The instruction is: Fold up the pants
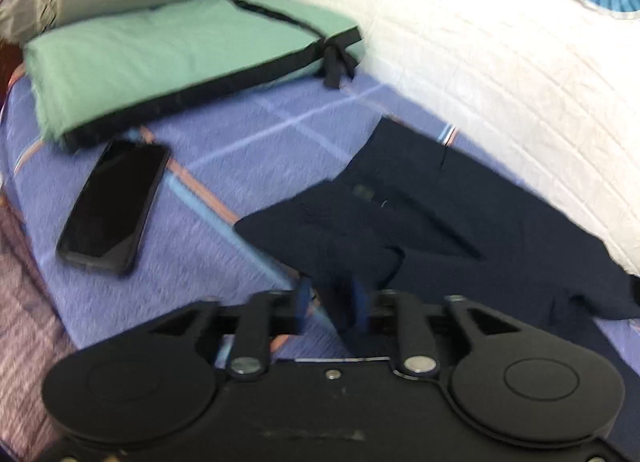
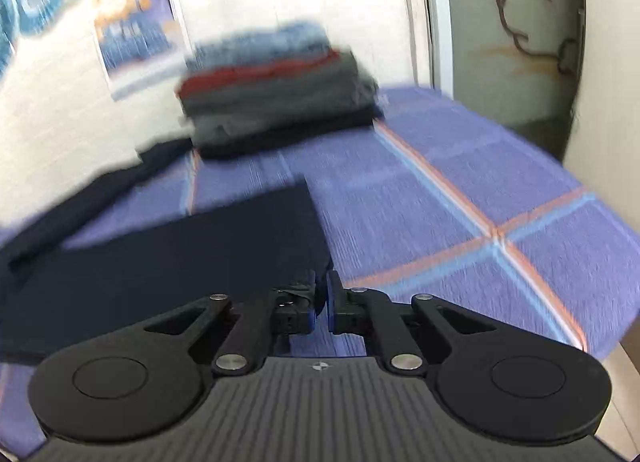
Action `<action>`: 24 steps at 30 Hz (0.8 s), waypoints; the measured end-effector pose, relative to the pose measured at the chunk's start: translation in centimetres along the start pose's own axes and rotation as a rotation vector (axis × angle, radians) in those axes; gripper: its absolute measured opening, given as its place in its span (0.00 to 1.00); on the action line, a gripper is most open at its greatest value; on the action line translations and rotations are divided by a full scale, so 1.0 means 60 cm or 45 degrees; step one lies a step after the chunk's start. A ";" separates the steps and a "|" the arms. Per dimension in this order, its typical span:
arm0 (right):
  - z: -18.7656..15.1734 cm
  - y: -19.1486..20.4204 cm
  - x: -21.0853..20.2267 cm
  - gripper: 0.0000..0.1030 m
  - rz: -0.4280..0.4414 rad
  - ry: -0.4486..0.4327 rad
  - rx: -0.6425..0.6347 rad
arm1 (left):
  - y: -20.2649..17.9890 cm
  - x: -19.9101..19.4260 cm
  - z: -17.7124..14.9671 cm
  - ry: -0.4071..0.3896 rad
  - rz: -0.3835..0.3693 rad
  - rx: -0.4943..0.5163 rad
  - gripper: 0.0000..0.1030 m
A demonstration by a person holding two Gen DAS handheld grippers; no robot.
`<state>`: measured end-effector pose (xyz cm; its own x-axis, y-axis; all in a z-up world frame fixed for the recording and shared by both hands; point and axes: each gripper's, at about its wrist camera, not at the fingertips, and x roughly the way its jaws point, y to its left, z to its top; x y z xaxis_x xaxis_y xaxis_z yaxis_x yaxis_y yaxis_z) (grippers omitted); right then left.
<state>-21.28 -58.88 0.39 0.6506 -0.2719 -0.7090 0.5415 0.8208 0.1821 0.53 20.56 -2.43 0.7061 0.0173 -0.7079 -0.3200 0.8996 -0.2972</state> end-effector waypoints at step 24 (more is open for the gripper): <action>-0.035 -0.003 0.046 0.55 -0.036 0.067 0.108 | 0.043 0.094 -0.014 0.016 -0.039 -0.151 0.33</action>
<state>-20.71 -58.72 -3.00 0.6066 -0.2658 -0.7492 0.6038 0.7671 0.2167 3.13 22.61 -7.72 0.7091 -0.0153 -0.7049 -0.3716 0.8415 -0.3921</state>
